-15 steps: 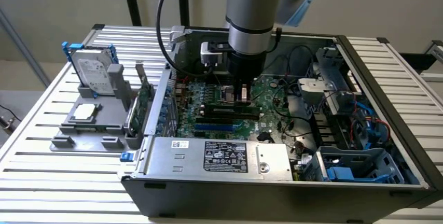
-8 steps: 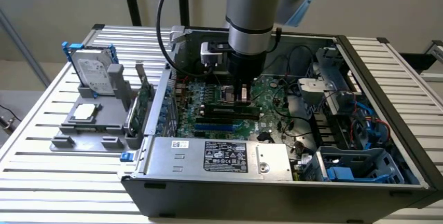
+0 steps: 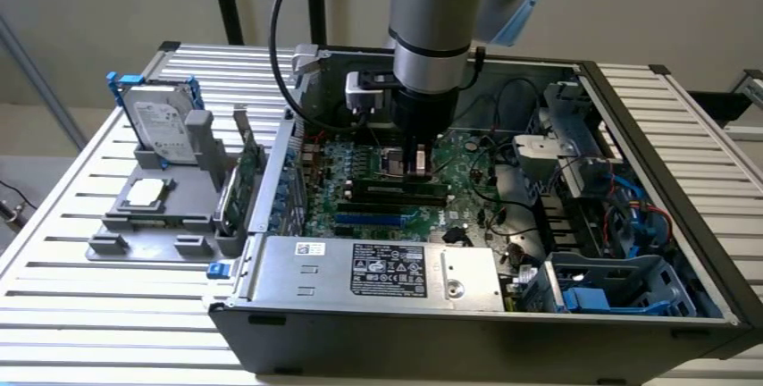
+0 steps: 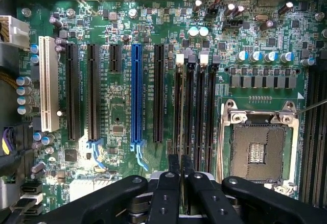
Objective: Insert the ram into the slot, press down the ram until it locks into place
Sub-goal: 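Insert the ram into the slot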
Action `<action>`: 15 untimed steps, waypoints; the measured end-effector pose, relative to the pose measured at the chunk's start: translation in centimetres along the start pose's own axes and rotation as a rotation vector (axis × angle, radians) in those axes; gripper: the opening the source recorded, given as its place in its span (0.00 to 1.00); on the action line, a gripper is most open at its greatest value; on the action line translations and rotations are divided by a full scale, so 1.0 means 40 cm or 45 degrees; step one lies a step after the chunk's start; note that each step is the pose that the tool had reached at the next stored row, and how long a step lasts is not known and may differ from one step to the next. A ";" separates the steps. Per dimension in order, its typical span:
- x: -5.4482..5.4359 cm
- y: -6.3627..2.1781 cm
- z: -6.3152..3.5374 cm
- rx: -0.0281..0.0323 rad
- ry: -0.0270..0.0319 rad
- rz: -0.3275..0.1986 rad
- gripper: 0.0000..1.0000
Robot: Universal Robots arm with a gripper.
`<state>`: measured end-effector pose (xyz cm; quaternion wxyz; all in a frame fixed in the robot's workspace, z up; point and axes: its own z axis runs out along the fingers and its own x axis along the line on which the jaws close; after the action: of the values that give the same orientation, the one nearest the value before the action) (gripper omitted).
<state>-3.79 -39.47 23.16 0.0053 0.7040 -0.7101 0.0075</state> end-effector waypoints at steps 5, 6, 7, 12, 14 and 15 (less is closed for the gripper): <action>0.000 0.000 0.000 0.0000 0.0015 -0.003 0.13; 0.000 0.000 0.000 0.0001 0.0015 -0.003 0.13; 0.000 0.000 0.000 0.0000 0.0017 -0.003 0.13; 0.002 0.000 0.001 0.0001 0.0019 -0.004 0.13; 0.002 0.000 0.001 0.0001 0.0020 -0.004 0.13; 0.003 -0.001 0.002 0.0001 0.0021 -0.004 0.13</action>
<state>-3.76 -39.57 23.09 0.0059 0.7052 -0.7090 0.0081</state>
